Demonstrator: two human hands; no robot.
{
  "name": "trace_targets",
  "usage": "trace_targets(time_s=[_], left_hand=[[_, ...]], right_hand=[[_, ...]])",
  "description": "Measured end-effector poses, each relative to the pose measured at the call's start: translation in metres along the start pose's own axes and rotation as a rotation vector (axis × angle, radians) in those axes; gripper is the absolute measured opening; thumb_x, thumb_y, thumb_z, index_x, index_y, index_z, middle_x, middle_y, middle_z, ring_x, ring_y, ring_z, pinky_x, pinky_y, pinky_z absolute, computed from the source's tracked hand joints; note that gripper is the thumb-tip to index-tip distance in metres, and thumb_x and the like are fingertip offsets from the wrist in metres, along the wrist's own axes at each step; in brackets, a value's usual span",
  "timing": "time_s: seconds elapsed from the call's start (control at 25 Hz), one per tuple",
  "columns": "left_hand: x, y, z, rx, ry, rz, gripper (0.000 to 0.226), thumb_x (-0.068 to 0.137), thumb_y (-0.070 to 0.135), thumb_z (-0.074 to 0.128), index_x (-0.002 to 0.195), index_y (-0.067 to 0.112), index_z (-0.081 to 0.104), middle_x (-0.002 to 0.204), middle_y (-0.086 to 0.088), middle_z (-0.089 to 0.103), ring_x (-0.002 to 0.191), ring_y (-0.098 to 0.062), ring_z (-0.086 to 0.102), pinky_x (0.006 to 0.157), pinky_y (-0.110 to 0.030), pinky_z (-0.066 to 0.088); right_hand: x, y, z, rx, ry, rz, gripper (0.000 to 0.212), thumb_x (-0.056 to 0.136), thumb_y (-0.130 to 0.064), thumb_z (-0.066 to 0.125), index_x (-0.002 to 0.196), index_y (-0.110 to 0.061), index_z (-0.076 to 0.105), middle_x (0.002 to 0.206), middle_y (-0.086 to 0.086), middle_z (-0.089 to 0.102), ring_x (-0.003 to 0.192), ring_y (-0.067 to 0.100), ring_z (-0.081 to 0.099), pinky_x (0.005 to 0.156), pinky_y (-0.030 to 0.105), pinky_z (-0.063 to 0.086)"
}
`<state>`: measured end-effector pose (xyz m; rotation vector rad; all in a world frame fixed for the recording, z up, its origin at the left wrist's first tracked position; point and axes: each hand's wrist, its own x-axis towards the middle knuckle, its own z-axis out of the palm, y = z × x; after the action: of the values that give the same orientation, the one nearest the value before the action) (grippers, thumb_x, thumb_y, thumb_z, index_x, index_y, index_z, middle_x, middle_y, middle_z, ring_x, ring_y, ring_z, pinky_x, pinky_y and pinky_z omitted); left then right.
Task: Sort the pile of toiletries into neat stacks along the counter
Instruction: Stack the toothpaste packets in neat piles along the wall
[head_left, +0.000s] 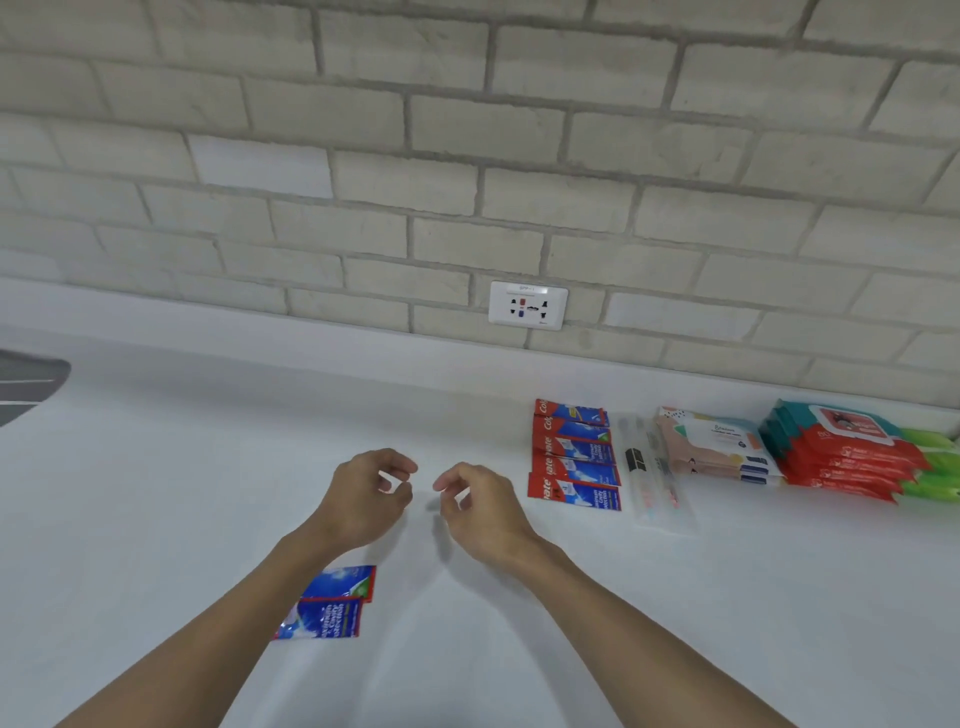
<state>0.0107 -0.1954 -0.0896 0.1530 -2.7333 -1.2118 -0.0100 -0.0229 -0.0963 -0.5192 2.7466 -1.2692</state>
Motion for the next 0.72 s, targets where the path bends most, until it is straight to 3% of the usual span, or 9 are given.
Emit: trace_targets(time_s=[0.32,0.48,0.72], left_hand=[[-0.036,-0.060,-0.053,0.235,-0.183,-0.031,0.017,0.087,0.023,0.066,0.103,0.029,0.062,0.105,0.013,0.064,0.093,-0.008,0.058,0.075,-0.017,0.048],[-0.049,-0.083,-0.071,0.406,-0.315,-0.073,0.030,0.086,0.029,0.066,0.115,0.026,0.061,0.115,0.011,0.060,0.100,-0.004,0.054,0.085,-0.016,0.047],[-0.053,-0.091,-0.079,0.476,-0.439,-0.099,0.048,0.079,0.037,0.073,0.123,0.030,0.057,0.118,0.008,0.056,0.106,-0.008,0.054,0.085,-0.019,0.050]], right_hand=[[-0.022,-0.027,0.066,-0.168,-0.274,-0.026,0.035,0.089,-0.030,0.064,0.123,-0.023,0.060,0.121,-0.001,0.057,0.112,0.013,0.054,0.093,0.029,0.050],[-0.027,-0.030,0.079,-0.305,-0.293,-0.062,0.046,0.086,-0.038,0.066,0.128,-0.021,0.058,0.125,0.001,0.051,0.117,0.018,0.046,0.099,0.032,0.044],[-0.028,-0.031,0.081,-0.264,-0.307,-0.032,0.052,0.082,-0.039,0.072,0.128,-0.020,0.058,0.124,0.002,0.049,0.118,0.016,0.047,0.099,0.029,0.044]])
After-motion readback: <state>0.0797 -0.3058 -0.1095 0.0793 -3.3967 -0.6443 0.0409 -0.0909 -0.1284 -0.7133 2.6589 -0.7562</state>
